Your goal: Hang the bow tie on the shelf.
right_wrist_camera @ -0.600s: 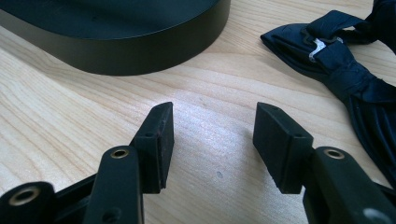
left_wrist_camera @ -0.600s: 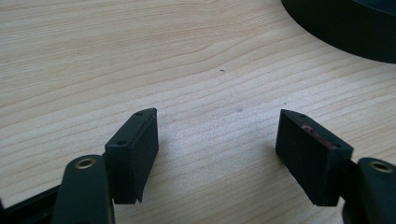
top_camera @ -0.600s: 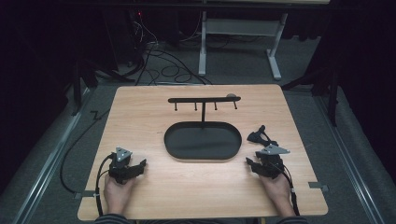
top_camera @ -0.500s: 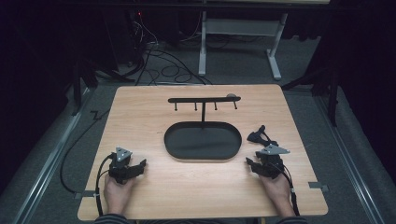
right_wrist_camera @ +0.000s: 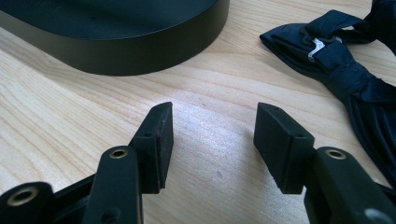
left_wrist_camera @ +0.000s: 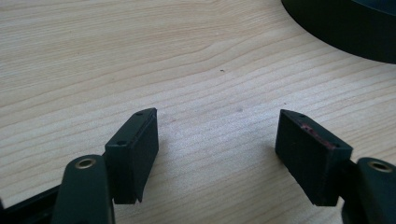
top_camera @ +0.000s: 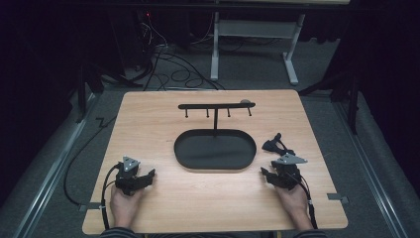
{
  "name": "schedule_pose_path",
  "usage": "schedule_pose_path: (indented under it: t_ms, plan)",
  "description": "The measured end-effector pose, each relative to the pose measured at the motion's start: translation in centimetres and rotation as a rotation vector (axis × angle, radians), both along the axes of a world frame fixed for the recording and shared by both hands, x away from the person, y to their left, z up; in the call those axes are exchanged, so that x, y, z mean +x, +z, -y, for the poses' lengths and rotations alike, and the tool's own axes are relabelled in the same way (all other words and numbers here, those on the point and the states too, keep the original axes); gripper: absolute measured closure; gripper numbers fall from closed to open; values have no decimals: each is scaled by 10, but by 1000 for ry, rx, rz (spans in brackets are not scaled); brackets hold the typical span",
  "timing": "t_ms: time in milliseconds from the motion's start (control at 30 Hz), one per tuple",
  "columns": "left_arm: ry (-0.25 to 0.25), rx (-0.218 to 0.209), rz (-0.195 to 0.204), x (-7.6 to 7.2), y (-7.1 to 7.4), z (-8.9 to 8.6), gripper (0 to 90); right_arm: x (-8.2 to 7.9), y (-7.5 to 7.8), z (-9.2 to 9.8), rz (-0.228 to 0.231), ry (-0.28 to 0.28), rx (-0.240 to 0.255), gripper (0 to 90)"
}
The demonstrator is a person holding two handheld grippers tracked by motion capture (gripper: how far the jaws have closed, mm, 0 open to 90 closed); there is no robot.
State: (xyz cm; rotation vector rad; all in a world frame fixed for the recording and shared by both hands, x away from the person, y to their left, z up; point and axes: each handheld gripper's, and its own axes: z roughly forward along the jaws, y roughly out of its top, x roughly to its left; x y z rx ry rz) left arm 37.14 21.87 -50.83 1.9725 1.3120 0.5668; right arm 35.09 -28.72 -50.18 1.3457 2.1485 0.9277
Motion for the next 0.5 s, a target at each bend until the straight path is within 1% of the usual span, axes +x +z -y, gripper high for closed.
schedule_pose_path:
  t_ms: [367, 500]
  plan:
    - [0, 0, 0, 0, 0, 0, 307, -1, 0, -1, 4, 1, -9, 489]
    - [1, 0, 0, 0, 0, 0, 308, 0, 0, 0, 1, 4, -2, 487]
